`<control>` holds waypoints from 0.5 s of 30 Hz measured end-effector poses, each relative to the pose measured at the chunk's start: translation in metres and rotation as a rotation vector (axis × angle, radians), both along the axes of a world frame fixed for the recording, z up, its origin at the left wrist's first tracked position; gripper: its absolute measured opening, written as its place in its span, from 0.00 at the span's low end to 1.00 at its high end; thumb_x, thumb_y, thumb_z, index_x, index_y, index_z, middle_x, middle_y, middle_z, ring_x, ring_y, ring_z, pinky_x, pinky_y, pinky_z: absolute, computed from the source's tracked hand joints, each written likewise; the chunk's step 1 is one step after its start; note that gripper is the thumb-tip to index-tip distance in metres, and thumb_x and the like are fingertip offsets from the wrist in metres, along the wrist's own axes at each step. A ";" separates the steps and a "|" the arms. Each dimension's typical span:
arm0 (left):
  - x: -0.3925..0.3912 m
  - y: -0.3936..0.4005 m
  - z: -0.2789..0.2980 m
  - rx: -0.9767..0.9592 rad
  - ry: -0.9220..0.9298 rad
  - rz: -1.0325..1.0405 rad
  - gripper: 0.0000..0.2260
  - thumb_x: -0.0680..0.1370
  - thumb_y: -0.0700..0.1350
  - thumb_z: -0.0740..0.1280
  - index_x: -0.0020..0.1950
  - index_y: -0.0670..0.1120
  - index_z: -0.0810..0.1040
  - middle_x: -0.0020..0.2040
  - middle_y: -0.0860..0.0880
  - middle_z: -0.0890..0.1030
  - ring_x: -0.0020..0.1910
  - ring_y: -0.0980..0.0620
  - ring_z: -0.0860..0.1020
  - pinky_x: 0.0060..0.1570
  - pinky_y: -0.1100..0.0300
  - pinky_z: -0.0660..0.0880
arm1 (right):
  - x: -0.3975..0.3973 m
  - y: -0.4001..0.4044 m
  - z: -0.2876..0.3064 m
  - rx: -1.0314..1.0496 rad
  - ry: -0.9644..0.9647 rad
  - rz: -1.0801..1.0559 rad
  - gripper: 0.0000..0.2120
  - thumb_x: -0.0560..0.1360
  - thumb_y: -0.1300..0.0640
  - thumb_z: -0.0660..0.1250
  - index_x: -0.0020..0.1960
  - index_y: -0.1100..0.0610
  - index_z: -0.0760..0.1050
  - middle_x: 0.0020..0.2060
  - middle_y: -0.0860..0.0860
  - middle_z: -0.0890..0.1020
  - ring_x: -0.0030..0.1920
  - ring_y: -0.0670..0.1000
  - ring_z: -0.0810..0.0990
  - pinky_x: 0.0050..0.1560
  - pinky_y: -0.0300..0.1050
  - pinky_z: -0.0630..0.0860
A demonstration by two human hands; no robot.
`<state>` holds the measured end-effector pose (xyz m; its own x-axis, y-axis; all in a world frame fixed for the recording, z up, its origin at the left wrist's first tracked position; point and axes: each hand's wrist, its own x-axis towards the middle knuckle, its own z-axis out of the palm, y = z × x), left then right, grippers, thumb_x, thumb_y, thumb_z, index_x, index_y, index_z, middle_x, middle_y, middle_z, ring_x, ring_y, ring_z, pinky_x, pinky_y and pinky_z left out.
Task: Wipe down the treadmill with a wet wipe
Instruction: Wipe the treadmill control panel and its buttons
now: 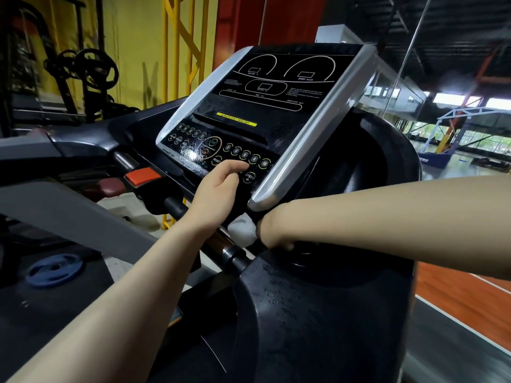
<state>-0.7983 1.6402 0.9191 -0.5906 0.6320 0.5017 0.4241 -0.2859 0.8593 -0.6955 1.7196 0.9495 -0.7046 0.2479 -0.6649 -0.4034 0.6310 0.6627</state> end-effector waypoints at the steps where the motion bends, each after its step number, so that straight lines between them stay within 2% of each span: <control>1: 0.000 0.000 0.000 -0.002 0.006 -0.003 0.17 0.80 0.39 0.57 0.60 0.54 0.80 0.58 0.60 0.80 0.57 0.65 0.75 0.57 0.67 0.68 | 0.007 0.000 0.004 -0.066 0.019 -0.013 0.15 0.81 0.58 0.60 0.66 0.60 0.75 0.61 0.56 0.79 0.50 0.55 0.79 0.47 0.38 0.75; 3: -0.001 -0.001 0.001 -0.001 0.007 -0.008 0.17 0.80 0.39 0.57 0.60 0.54 0.80 0.58 0.60 0.80 0.58 0.65 0.75 0.57 0.67 0.68 | 0.020 0.000 0.015 -0.132 0.033 -0.044 0.17 0.82 0.52 0.56 0.68 0.57 0.72 0.65 0.55 0.75 0.63 0.57 0.73 0.60 0.45 0.68; 5: -0.002 -0.001 0.000 0.001 -0.002 -0.004 0.17 0.80 0.40 0.57 0.59 0.55 0.80 0.58 0.60 0.80 0.59 0.63 0.75 0.60 0.65 0.69 | 0.030 -0.003 0.027 -0.208 0.111 -0.072 0.19 0.82 0.48 0.56 0.68 0.55 0.73 0.67 0.53 0.73 0.66 0.57 0.71 0.66 0.49 0.67; 6: -0.003 0.000 0.000 0.003 -0.007 -0.001 0.17 0.80 0.40 0.57 0.59 0.55 0.80 0.58 0.60 0.80 0.58 0.62 0.75 0.61 0.63 0.69 | 0.035 -0.006 0.030 -0.235 0.170 -0.106 0.19 0.81 0.48 0.57 0.67 0.56 0.74 0.65 0.54 0.74 0.65 0.57 0.72 0.64 0.49 0.69; 8: -0.004 0.001 0.000 0.005 -0.012 0.009 0.17 0.80 0.40 0.57 0.59 0.55 0.81 0.58 0.60 0.80 0.58 0.60 0.76 0.62 0.61 0.70 | 0.039 -0.013 0.030 -0.256 0.286 -0.186 0.18 0.80 0.51 0.58 0.65 0.59 0.73 0.57 0.55 0.78 0.55 0.57 0.77 0.52 0.46 0.72; 10: -0.004 0.002 -0.001 0.005 -0.012 0.017 0.17 0.79 0.40 0.57 0.58 0.55 0.81 0.57 0.60 0.81 0.57 0.60 0.77 0.63 0.60 0.71 | 0.038 -0.019 0.023 -0.337 0.387 -0.281 0.21 0.79 0.57 0.58 0.71 0.60 0.64 0.47 0.54 0.77 0.41 0.54 0.75 0.36 0.42 0.69; 12: -0.003 0.001 -0.001 -0.003 -0.017 0.018 0.17 0.79 0.41 0.57 0.58 0.56 0.81 0.56 0.59 0.82 0.53 0.60 0.78 0.61 0.59 0.72 | 0.030 -0.021 0.017 -0.372 0.412 -0.354 0.27 0.79 0.60 0.58 0.76 0.59 0.55 0.43 0.53 0.75 0.35 0.51 0.71 0.24 0.38 0.64; 13: -0.003 0.001 -0.001 -0.007 -0.017 0.017 0.17 0.79 0.40 0.57 0.58 0.56 0.81 0.55 0.59 0.82 0.53 0.60 0.78 0.60 0.59 0.72 | 0.024 -0.017 0.012 -0.367 0.381 -0.368 0.28 0.79 0.60 0.59 0.76 0.60 0.55 0.47 0.54 0.77 0.36 0.51 0.71 0.26 0.39 0.65; 15: -0.003 0.000 0.000 -0.008 -0.006 0.014 0.17 0.79 0.40 0.57 0.58 0.55 0.81 0.56 0.60 0.81 0.56 0.61 0.77 0.62 0.60 0.70 | 0.016 -0.010 0.009 -0.355 0.327 -0.383 0.24 0.80 0.58 0.60 0.73 0.63 0.63 0.56 0.59 0.79 0.43 0.54 0.72 0.33 0.38 0.62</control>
